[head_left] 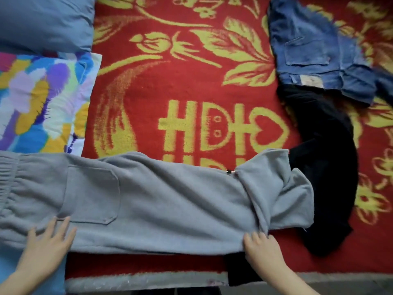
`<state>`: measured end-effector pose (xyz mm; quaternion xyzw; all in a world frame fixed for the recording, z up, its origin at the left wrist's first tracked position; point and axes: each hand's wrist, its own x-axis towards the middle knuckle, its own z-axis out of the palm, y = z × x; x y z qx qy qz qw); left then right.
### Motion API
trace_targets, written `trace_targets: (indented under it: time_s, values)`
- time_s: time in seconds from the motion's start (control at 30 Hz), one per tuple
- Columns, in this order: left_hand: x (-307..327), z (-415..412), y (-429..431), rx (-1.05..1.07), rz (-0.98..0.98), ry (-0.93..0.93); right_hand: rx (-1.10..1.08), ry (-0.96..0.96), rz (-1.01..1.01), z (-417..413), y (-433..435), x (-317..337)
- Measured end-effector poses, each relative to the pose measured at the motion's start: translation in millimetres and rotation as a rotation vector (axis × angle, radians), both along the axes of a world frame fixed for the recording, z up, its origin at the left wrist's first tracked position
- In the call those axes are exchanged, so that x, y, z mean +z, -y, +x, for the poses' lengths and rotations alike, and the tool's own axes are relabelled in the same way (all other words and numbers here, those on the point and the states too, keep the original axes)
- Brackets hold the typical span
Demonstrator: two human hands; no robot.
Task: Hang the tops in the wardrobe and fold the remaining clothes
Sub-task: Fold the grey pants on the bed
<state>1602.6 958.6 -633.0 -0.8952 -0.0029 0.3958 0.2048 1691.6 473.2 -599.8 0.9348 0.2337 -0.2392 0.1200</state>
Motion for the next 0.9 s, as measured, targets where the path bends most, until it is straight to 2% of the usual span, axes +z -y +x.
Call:
trace_targets:
  time_s: [0.03, 0.07, 0.13, 0.17, 0.2, 0.27, 0.3, 0.4, 0.5, 0.57, 0.6, 0.67, 0.73, 0.8, 0.9]
  values:
    - [-2, -1, 6, 0.001, 0.052, -0.036, -0.083, -0.178, -0.095, -1, 5, 2]
    - [-4, 0, 15, 0.03, 0.089, -0.068, -0.23, -0.221, -0.118, 2, 8, 0]
    - [-1, 11, 40, 0.095, 0.057, -0.058, -0.431, -0.213, -0.082, 14, 13, -5]
    - [5, 22, 59, 0.123, -0.013, -0.004, -0.464, -0.145, -0.041, 20, 15, -3]
    - [12, 32, 76, 0.133, -0.087, 0.04, -0.419, 0.003, 0.003, 29, 13, 0]
    - [19, 50, 111, 0.014, -0.141, 0.102, -0.398, 0.207, 0.065, 41, 16, 0]
    - [23, 57, 128, -0.026, -0.176, 0.1, -0.401, 0.262, 0.074, 48, 15, 0]
    - [21, 57, 169, -0.146, -0.422, 0.153, -0.422, 0.334, 0.023, 63, 4, -5]
    - [19, 56, 212, -0.131, -0.523, 0.191, -0.368, 0.286, 0.01, 66, -9, -19]
    - [16, 55, 237, -0.13, -0.56, 0.133, -0.419, 0.31, -0.001, 70, -7, -17]
    - [16, 54, 247, -0.128, -0.57, 0.086, -0.464, 0.341, 0.042, 72, -2, -21]
    - [7, 51, 255, -0.042, -0.548, 0.037, -0.676, 0.362, 0.308, 66, 17, -30]
    - [-1, 49, 254, 0.024, -0.501, -0.113, -1.144, 0.514, 0.676, 56, 35, -26]
    - [-9, 48, 254, 0.044, -0.5, -0.14, -1.58, 0.633, 0.949, 39, 53, -21]
    - [-11, 52, 256, 0.056, -0.494, -0.18, -1.827, 0.495, 1.139, 19, 72, -25]
